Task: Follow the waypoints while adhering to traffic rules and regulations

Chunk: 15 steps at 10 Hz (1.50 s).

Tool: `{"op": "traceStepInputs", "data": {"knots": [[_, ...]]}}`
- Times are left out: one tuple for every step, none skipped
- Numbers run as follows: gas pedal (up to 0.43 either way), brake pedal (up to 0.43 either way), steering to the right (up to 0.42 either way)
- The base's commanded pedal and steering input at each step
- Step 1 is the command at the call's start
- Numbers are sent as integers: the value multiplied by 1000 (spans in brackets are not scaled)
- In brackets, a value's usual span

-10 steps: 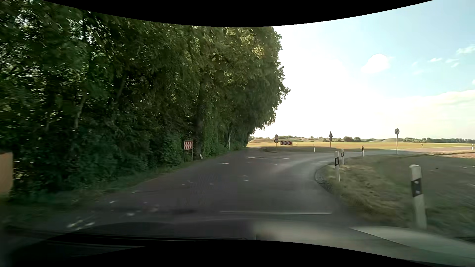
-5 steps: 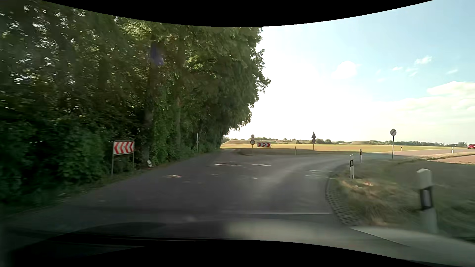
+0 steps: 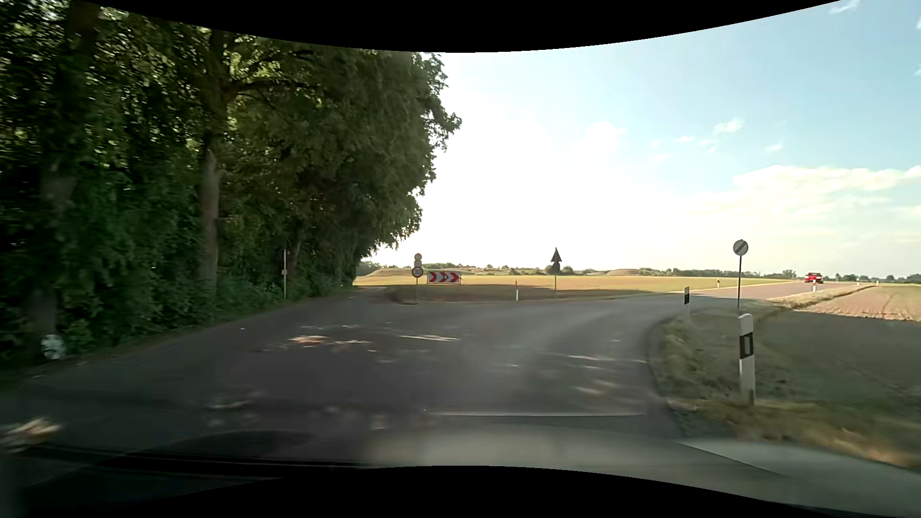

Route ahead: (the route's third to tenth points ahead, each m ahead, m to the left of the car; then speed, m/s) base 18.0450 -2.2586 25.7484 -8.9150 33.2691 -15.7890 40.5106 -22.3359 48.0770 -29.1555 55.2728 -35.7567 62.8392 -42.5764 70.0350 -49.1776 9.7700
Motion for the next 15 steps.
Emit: {"op": "traceStepInputs", "data": {"knots": [[0,6,158],[0,6,158],[0,6,158],[28,6,158],[79,6,158],[130,6,165],[150,6,171],[150,6,171],[150,6,169],[150,6,164],[150,6,155],[150,6,149],[150,6,149],[150,6,149],[150,6,148]]}}
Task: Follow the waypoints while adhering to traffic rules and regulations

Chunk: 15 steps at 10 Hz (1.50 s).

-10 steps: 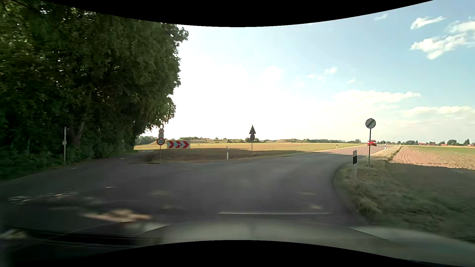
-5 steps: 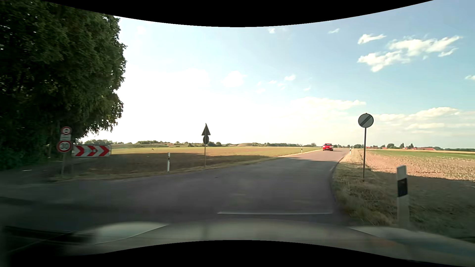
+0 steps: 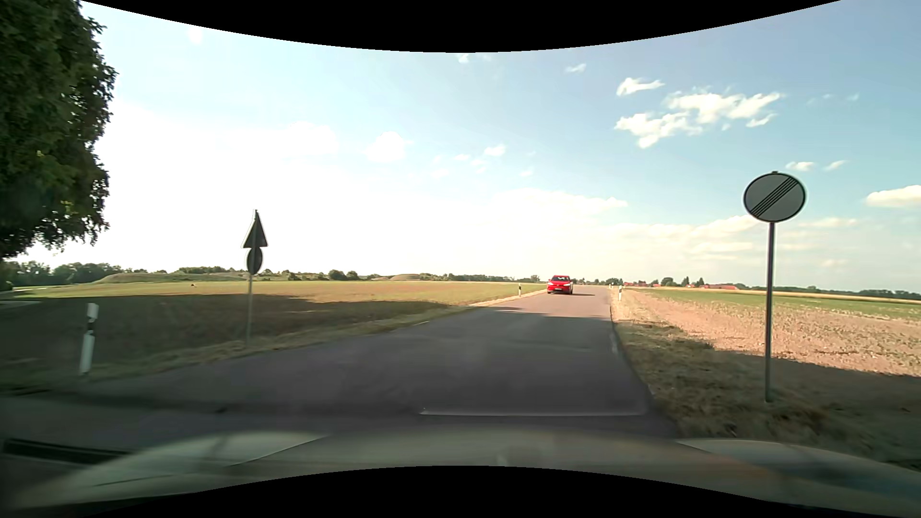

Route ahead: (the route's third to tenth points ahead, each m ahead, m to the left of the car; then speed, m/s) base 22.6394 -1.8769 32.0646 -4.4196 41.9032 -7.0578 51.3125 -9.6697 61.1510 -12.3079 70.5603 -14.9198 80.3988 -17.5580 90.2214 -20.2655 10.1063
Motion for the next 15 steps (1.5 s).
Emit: {"op": "traceStepInputs", "data": {"knots": [[150,6,147],[150,6,138],[150,6,128],[150,6,120],[150,6,109],[150,6,92],[157,6,83],[189,6,71],[189,6,51],[197,6,34],[299,6,21],[299,6,13],[299,6,11],[299,6,13],[299,6,14]]}}
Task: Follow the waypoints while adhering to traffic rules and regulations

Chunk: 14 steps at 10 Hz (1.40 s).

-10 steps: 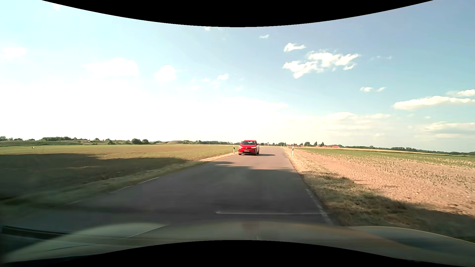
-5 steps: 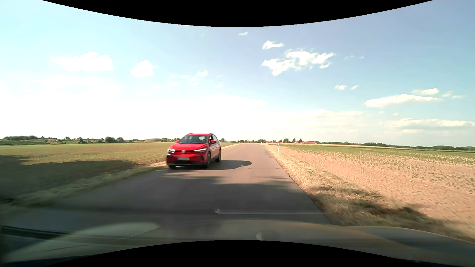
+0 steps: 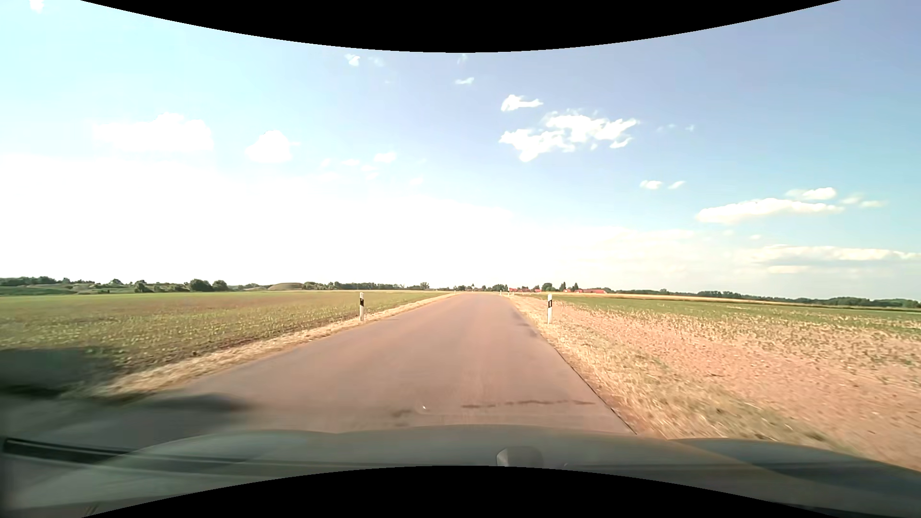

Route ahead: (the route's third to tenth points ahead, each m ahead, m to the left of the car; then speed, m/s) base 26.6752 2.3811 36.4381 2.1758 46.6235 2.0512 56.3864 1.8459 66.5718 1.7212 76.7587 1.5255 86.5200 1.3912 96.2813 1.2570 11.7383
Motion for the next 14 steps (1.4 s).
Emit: {"op": "traceStepInputs", "data": {"knots": [[299,6,7],[299,6,3],[299,6,1],[299,6,1],[299,6,1],[311,6,1],[311,6,1],[311,6,2],[311,6,2],[311,6,5],[311,6,6],[299,6,6],[299,6,5],[299,6,4]]}}
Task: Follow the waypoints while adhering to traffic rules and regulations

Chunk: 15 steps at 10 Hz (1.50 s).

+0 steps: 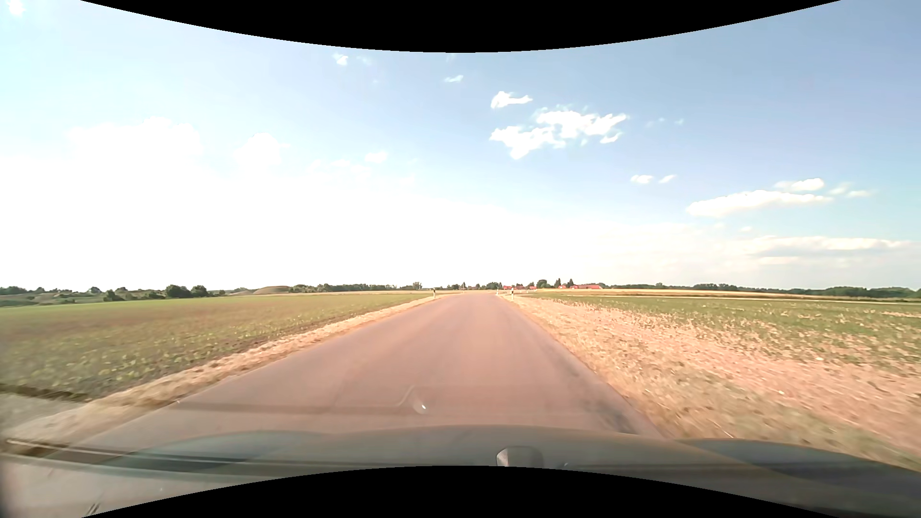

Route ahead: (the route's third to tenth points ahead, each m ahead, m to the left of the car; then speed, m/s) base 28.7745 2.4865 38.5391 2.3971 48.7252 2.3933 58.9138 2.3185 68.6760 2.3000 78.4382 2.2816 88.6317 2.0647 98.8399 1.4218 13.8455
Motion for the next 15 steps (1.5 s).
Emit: {"op": "traceStepInputs", "data": {"knots": [[299,6,3],[287,6,1],[150,6,0],[130,6,0],[138,6,0],[138,6,0],[138,6,0],[138,6,-1],[138,6,-1],[138,6,-1],[138,6,-1],[138,6,-2],[138,6,-2],[138,6,-3],[138,6,-3]]}}
